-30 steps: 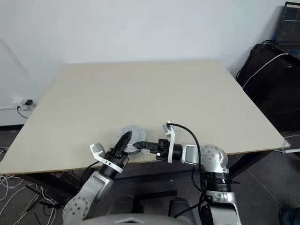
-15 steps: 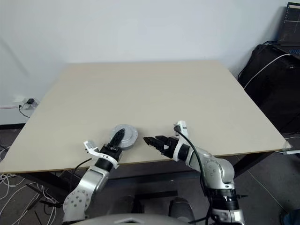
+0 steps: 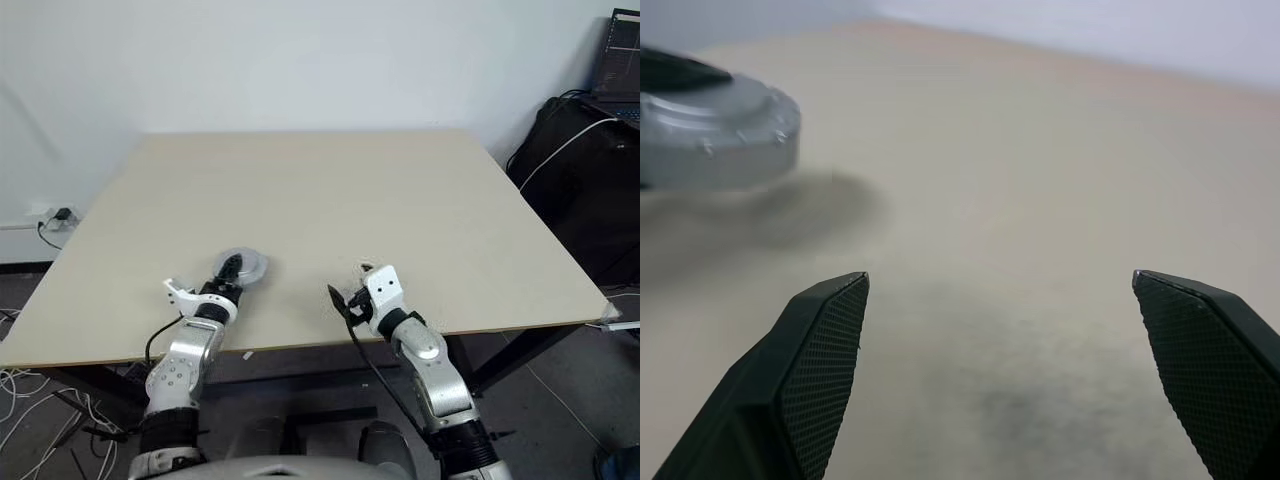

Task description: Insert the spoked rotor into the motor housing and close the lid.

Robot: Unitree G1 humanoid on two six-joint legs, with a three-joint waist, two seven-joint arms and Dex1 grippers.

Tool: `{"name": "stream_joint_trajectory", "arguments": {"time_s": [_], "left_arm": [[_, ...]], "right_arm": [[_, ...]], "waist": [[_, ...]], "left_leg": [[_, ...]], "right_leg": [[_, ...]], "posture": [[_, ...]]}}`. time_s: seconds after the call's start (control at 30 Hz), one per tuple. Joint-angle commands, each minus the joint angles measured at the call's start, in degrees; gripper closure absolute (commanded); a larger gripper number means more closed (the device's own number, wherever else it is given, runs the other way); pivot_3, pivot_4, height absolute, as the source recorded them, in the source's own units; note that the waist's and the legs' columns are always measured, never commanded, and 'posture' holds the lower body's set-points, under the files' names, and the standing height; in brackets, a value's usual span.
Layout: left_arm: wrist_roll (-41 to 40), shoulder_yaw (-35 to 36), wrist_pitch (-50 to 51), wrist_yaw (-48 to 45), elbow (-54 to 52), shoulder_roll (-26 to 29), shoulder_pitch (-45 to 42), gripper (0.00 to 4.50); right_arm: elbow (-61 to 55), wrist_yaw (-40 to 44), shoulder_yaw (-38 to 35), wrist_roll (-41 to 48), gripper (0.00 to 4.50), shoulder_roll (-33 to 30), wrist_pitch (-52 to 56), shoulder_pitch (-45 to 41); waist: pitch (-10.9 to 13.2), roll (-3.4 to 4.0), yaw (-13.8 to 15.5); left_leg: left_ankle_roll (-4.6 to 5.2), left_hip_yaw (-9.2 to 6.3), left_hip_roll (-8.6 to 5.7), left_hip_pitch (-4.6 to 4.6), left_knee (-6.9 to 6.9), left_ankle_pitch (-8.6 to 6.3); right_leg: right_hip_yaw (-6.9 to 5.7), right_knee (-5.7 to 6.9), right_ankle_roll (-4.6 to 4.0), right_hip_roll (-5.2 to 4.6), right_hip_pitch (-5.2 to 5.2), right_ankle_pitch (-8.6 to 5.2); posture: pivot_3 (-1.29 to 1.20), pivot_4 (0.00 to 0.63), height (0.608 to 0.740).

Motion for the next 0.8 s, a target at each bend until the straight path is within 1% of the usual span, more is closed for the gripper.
{"name": "stream_joint_trajectory", "arguments": {"time_s": [0.03,0.17,0.37,0.63,0.8], "left_arm": [[1.8,1.3,-1.4,-0.7,1.4,-1.5,-6.1,2.4],[5.0,4.2,-2.6,-1.6,9.0,-0.3,-13.3,2.4],[11.0,7.4,-5.8,-2.3,21.4,0.8,-21.8,2.4],[17.1,10.6,-7.7,-5.1,35.9,3.1,-29.1,2.4],[19.7,12.5,-8.5,-5.7,41.3,3.6,-31.2,2.4]], "right_arm": [[1.2,-2.3,-0.1,-3.0,0.0,0.7,-4.9,-0.4],[1.8,-1.6,0.0,-3.2,0.0,0.9,-4.4,0.1],[1.5,-1.4,0.8,-4.9,0.0,0.5,-3.4,0.3],[0.4,-0.5,1.3,-5.7,0.0,0.4,-1.7,0.6],[-0.5,-0.5,1.1,-6.1,0.0,0.3,-0.9,1.0]], "waist": [[0.0,-0.08,0.0],[0.1,-0.17,-0.1],[0.1,-0.18,-0.2],[0.1,-0.25,-0.2],[0.1,-0.25,-0.2]], "left_leg": [[0.0,0.0,0.01,0.01,0.01,0.0],[0.01,0.0,-0.03,0.12,0.06,0.0],[0.01,-0.05,0.0,0.18,0.07,0.0],[0.02,-0.05,-0.01,0.16,0.1,0.0],[0.02,-0.08,-0.01,0.16,0.12,0.0]], "right_leg": [[-0.01,0.0,0.0,0.01,0.03,0.0],[-0.11,-0.11,0.02,0.01,0.31,0.01],[-0.12,-0.09,0.02,0.06,0.41,0.01],[-0.12,-0.09,0.02,0.07,0.47,0.02],[-0.13,-0.09,0.04,0.07,0.46,0.02]], "posture": [[0.0,0.0,0.74],[0.0,0.0,0.74],[0.0,0.0,0.74],[0.0,0.0,0.74],[0.0,0.0,0.74]]}}
